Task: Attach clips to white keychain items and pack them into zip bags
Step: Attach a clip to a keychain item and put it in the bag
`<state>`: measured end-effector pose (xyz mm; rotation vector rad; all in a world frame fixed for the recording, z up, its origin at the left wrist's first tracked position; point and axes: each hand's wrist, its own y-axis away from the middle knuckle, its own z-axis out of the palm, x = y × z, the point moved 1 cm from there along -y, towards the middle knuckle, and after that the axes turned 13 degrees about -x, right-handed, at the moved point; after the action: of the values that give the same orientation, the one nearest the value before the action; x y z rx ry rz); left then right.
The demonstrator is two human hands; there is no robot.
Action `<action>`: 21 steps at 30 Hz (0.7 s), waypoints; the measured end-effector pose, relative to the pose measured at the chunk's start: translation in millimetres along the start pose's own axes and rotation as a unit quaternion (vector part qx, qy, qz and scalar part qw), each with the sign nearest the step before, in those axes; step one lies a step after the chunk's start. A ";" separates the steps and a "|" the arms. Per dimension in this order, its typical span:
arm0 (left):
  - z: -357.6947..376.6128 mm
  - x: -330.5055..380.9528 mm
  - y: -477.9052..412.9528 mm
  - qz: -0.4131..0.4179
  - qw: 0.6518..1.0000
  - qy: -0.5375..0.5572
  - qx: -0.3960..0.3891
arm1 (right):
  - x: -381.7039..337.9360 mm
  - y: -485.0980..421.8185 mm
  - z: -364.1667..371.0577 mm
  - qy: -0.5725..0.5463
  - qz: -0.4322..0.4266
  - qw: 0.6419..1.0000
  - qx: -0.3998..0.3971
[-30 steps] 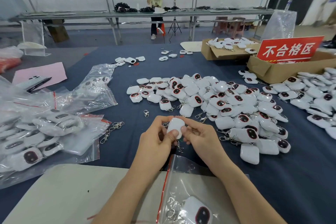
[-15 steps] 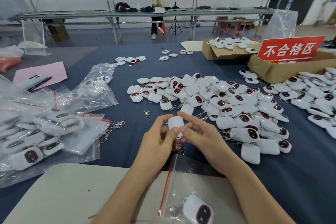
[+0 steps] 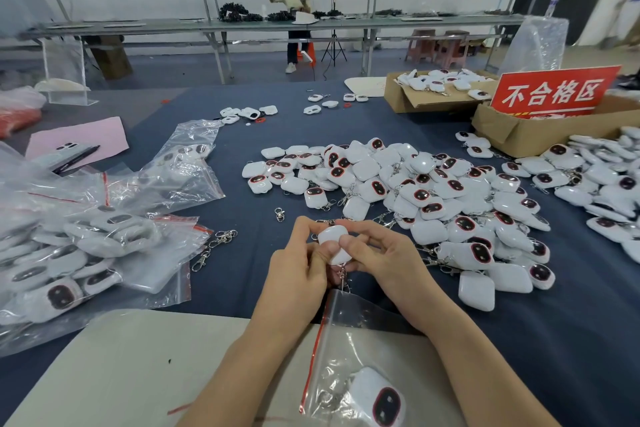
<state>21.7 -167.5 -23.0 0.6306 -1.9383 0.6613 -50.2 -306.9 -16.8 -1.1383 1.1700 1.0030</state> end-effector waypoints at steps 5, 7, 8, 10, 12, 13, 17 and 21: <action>0.2 -3.0 -0.3 0.005 1.000 -0.021 0.012 | -0.1 0.5 0.6 -0.002 -0.001 1.000 0.003; -0.1 -3.4 -0.4 0.008 1.000 -0.024 0.017 | -0.7 0.2 0.9 -0.002 -0.003 1.000 0.002; -0.5 -3.8 -0.4 0.008 1.000 -0.024 0.019 | -0.9 0.1 1.3 -0.002 -0.004 1.000 0.001; -0.9 -4.9 -0.7 0.006 1.000 -0.022 0.020 | -1.2 0.1 2.2 0.004 -0.008 1.000 0.000; -1.1 -5.9 -1.2 0.003 1.000 -0.018 0.024 | -1.1 0.4 3.0 0.005 -0.011 1.000 -0.002; -1.3 -5.8 -1.5 0.000 1.000 -0.014 0.028 | -1.1 0.3 3.2 0.006 -0.011 1.000 -0.002; -0.9 -5.0 -2.0 -0.006 0.999 0.004 0.045 | -1.4 0.4 4.1 0.005 -0.013 1.000 -0.002; -0.1 -1.8 -3.3 0.026 0.999 0.014 0.038 | -1.3 1.0 2.5 -0.019 -0.021 0.999 0.017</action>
<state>24.7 -169.5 -24.0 0.6149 -1.9159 0.7753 -51.0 -304.3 -15.6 -1.1091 1.1248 0.9647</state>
